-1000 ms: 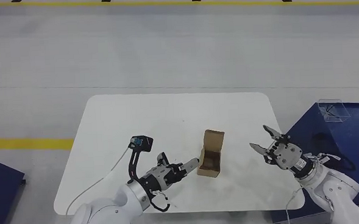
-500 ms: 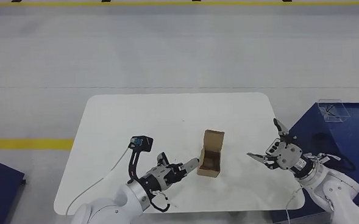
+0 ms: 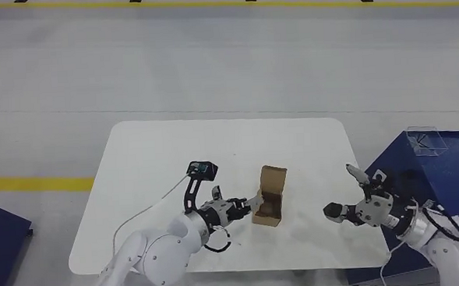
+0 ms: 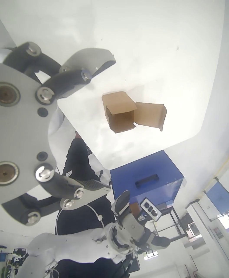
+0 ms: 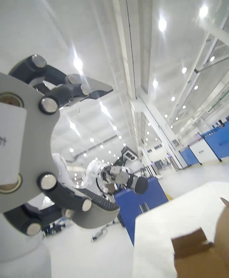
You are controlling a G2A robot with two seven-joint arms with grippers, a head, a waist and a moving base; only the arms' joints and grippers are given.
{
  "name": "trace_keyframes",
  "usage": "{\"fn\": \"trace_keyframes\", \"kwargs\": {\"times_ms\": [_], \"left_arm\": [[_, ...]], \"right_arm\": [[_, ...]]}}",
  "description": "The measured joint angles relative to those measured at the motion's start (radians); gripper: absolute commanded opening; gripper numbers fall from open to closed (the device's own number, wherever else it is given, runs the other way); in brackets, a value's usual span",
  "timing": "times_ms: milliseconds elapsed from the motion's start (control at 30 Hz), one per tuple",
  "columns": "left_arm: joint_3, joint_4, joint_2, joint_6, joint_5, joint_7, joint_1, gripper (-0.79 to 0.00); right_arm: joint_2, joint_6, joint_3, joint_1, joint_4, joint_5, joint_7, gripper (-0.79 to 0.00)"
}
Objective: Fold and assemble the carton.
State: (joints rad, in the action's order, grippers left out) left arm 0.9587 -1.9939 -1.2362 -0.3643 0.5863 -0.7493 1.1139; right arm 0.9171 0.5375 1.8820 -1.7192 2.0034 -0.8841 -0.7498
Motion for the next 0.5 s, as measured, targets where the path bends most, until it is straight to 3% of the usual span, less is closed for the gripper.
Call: {"fn": "trace_keyframes", "kwargs": {"times_ms": [133,333,500], "left_arm": [[-0.09,0.083,-0.024,-0.037,0.027,-0.036,-0.095,0.0],[-0.223,0.24,-0.066,-0.141,0.144,-0.045,-0.233,0.0],[-0.297,0.379,-0.101,-0.232,0.222,-0.089,-0.323,0.0]], "right_arm": [[-0.007,-0.033,0.009,-0.046,0.018,0.169,-0.01,0.0],[-0.003,-0.051,0.026,-0.028,-0.026,0.21,0.14,0.0],[-0.003,-0.06,0.027,-0.028,-0.026,0.219,0.127,0.0]]}}
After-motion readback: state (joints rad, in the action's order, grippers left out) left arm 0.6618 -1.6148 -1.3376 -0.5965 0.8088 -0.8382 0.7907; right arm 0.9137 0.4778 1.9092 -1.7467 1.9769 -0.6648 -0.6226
